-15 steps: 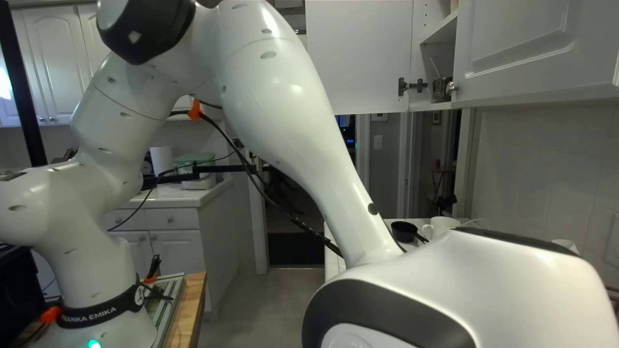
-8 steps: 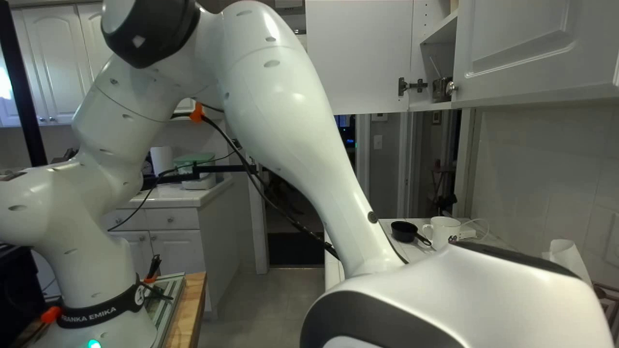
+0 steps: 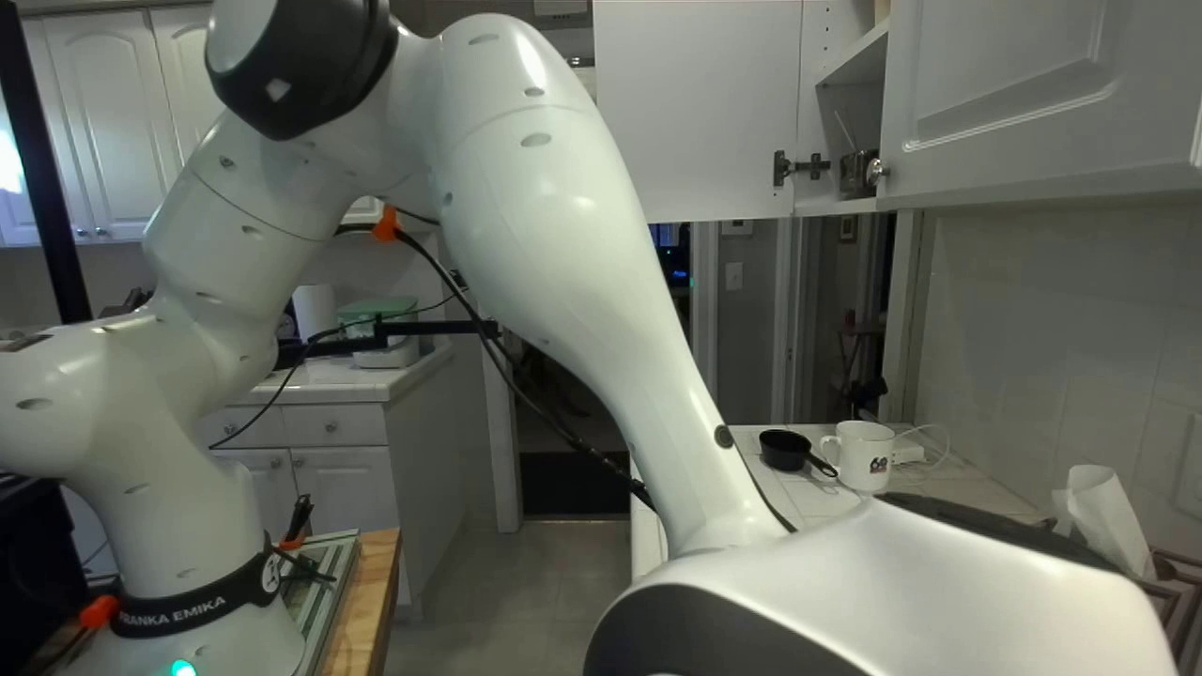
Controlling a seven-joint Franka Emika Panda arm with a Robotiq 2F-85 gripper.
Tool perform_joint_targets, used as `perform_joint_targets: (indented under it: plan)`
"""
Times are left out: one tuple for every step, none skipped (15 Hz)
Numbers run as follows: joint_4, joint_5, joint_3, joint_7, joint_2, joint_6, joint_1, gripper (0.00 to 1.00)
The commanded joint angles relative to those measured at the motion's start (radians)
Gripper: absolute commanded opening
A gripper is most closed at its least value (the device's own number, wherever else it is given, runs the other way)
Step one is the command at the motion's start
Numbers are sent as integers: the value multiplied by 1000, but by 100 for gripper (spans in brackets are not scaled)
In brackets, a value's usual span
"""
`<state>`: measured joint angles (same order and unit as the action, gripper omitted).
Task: Hang the coat hanger on the knob of the cupboard
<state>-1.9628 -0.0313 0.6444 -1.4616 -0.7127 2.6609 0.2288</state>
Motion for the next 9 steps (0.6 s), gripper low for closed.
perform_joint_targets:
  plan:
    - [7,22,3,-22,-17,-10,-5,1]
    - [4,20,6,-25,-14,-9,-8,3]
    - [-2,17,11,-27,-7,-8,-12,3]
    - [-16,8,27,-34,8,3,-26,3]
    - [-30,-1,41,-34,25,13,-38,3]
    - [-44,-12,61,-34,41,24,-55,3]
    - [-67,-29,90,-27,66,41,-80,3]
    - [-91,-45,120,-19,90,58,-105,3]
    - [-112,-63,149,-5,113,76,-132,3]
